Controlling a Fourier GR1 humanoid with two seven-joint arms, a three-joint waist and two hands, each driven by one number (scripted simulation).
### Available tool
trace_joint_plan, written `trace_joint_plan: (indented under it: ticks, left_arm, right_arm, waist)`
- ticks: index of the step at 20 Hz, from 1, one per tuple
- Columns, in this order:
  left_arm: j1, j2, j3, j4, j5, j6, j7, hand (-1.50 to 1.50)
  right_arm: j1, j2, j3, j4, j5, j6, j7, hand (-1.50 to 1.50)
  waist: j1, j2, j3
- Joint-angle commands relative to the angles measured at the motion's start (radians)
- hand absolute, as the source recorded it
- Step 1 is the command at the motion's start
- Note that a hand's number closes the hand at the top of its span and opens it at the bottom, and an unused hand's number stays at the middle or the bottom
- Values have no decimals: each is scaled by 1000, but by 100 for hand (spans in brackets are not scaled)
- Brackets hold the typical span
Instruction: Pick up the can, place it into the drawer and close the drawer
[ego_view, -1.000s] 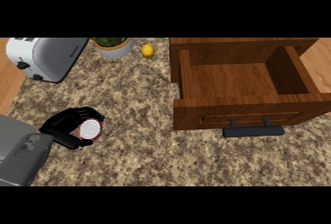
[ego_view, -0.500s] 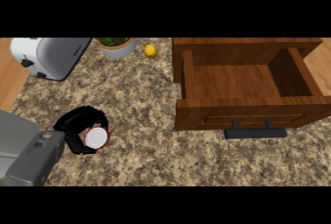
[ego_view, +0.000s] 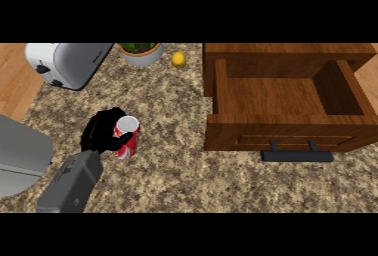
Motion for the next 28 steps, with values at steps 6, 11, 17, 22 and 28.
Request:
trace_joint_plan:
  ticks: [6,11,17,22,28]
  left_arm:
    - [69,-156,-85,-457,9,303,159,150]
    - [108,-158,-159,-749,-2,403,374,150]
    - [69,-159,-292,-900,-8,595,505,150]
    - [0,-160,-334,-995,-49,682,628,150]
    - [-163,-159,-337,-941,-88,756,710,150]
  right_arm:
    - [43,53,-11,-50,14,21,16,-150]
    - [-5,-16,-54,-25,-68,-1,57,-150]
    - [-14,15,-54,-77,-74,-1,86,-150]
    - [-25,69,-26,-21,-4,46,27,-150]
    - [-78,45,-32,-75,-23,-7,131,-150]
  waist:
    - [12,-7,1]
    - [5,-1,0]
    - [-16,6,-1]
    - [-17,7,-1]
    - [-20,9,-1]
